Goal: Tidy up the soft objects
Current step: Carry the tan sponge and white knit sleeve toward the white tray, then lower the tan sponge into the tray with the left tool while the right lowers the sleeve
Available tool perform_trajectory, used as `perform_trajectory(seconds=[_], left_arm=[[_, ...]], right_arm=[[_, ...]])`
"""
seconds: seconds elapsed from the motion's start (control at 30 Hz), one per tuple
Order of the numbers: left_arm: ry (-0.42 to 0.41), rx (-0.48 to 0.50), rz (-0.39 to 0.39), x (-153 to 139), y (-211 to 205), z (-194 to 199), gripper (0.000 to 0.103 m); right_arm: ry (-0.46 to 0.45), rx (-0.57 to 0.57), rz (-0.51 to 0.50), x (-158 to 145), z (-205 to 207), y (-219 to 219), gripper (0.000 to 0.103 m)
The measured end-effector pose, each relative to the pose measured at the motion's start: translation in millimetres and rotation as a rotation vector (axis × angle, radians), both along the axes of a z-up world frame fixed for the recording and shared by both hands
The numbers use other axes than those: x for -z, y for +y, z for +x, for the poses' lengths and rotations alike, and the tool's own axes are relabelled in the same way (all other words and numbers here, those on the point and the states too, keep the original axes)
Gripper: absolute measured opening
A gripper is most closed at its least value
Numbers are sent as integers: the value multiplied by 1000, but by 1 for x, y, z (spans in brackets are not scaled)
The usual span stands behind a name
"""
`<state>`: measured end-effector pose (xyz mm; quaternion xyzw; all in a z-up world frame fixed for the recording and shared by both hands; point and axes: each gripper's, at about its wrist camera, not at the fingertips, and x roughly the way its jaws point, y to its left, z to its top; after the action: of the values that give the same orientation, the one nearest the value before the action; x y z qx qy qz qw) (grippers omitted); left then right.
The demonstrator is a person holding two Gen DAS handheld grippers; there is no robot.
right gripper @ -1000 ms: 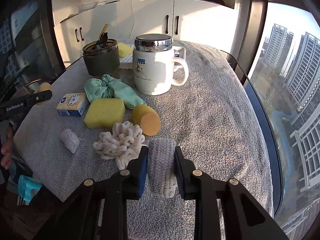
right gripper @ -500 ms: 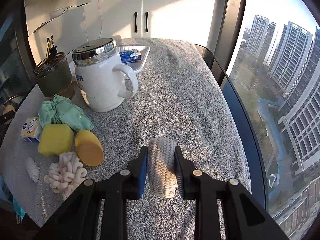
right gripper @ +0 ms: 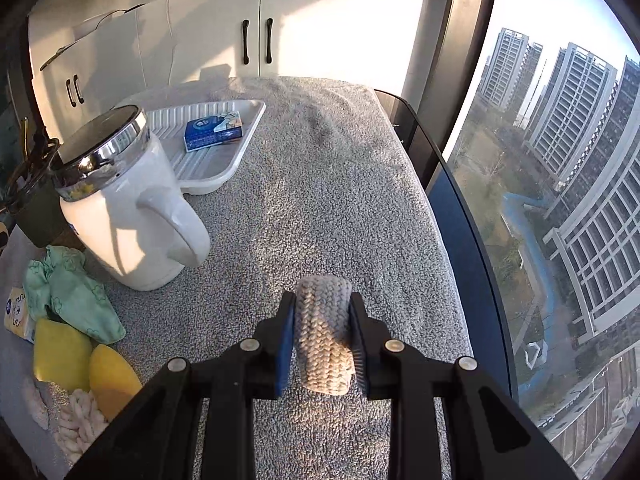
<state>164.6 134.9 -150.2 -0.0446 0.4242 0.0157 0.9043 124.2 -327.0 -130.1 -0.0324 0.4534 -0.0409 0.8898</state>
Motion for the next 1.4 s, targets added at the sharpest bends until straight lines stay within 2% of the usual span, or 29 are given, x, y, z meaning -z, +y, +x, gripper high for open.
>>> perform_trajectory(seconds=[0.23,0.43,0.67,0.8,0.97,1.1,1.23,1.4], left_arm=[[3,-9,29,4,5,45,49],[-24,24,39,-5,-9,82,49],[-62,137,61,-21,-49,120,49],[-37,213,76,-24,-74,137,49],[-15,291,11,-30,-95,152,49],[67,352,-87,-26,-107,170,49],[137,370,-176,-18,-112,181,49],[186,408,-167,-10,-125,183,49]], right_arm=[[2,5,14,1,44,-6,27],[3,-6,13,-1,87,-8,27],[16,-56,44,-4,136,3,27],[18,-88,49,-8,160,16,27],[25,-147,78,-13,184,35,27],[44,-211,85,-14,198,54,27],[74,-259,62,-8,208,72,27],[154,-340,145,5,219,80,27]])
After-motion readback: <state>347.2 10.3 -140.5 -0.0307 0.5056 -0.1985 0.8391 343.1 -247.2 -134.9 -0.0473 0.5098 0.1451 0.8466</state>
